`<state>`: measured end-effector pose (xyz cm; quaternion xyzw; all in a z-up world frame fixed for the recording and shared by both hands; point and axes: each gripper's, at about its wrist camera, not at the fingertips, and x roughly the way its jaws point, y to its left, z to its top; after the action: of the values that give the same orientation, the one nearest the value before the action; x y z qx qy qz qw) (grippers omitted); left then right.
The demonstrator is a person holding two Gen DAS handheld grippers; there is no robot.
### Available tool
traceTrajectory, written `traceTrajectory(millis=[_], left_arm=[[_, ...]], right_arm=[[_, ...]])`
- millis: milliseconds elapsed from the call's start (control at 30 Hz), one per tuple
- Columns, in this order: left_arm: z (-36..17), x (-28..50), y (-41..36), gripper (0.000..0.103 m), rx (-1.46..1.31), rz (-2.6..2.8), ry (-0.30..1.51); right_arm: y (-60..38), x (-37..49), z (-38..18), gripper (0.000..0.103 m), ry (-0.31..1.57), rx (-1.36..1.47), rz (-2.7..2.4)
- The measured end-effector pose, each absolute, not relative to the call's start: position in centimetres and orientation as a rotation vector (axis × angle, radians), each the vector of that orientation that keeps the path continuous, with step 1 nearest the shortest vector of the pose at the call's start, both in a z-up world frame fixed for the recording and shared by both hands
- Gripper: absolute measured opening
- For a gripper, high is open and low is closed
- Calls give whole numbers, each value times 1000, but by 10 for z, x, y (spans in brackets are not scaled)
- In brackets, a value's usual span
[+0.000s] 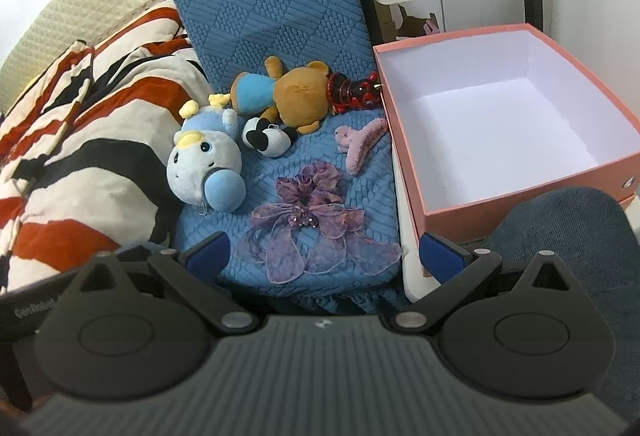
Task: Organize objects
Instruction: 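Move left tool toward purple scrunchie while right tool moves toward pink plush bunny, then close left tool on purple scrunchie while right tool lowers over pink bunny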
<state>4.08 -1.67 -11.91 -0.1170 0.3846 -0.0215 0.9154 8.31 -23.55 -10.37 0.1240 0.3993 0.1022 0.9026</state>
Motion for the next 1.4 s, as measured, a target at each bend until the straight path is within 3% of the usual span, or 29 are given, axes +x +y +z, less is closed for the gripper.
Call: traceTrajectory(millis=[300, 500, 967, 1233, 1400], left_arm=[[-138, 54, -15, 102, -263, -47, 817], [-151, 68, -18, 101, -295, -57, 825], [-181, 106, -28, 96, -337, -75, 860], [-195, 134, -25, 91, -353, -75, 912], [-207, 160, -27, 89, -368, -76, 972]], right_arm=[[-234, 98, -119, 98, 838, 242, 209], [-234, 111, -123, 82, 807, 216, 231], [-221, 159, -129, 82, 732, 209, 306], [-210, 194, -147, 51, 768, 218, 323], [-198, 219, -160, 42, 816, 225, 332]])
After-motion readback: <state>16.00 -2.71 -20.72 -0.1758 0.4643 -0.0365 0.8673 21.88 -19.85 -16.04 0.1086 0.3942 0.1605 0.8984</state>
